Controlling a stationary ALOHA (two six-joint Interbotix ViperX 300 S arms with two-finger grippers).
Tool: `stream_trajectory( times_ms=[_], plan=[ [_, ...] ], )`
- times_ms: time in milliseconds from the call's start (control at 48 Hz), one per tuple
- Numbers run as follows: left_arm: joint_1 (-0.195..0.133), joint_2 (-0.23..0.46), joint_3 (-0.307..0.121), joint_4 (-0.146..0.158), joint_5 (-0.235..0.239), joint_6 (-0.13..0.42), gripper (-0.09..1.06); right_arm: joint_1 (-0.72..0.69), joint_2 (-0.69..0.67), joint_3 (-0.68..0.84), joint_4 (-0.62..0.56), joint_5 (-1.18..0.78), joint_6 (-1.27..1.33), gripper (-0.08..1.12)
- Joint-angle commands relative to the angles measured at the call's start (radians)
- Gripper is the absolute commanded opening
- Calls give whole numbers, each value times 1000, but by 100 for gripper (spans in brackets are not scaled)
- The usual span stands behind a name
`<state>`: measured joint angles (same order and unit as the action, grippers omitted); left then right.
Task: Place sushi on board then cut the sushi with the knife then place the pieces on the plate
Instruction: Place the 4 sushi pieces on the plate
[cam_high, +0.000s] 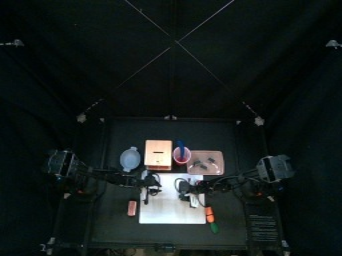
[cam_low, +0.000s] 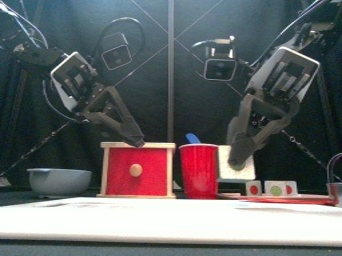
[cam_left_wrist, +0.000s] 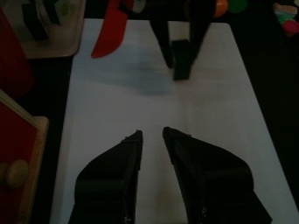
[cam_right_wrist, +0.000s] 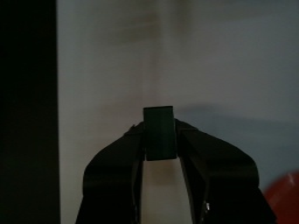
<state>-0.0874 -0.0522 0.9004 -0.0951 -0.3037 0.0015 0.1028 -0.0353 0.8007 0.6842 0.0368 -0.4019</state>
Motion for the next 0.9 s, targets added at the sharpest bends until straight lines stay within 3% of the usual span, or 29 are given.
stream_trajectory(
  times_ms=[21,417,896],
  plan=[
    [2,-9,-14,0,-3,2,69,-74,-137,69,2,8,-2,59],
    [3,-9,-17,0,-3,2,69,-426,-445,328,-35,109,-3,59],
    [9,-9,-20,-2,-3,2,69,-693,-518,403,-176,284,0,59]
  ],
)
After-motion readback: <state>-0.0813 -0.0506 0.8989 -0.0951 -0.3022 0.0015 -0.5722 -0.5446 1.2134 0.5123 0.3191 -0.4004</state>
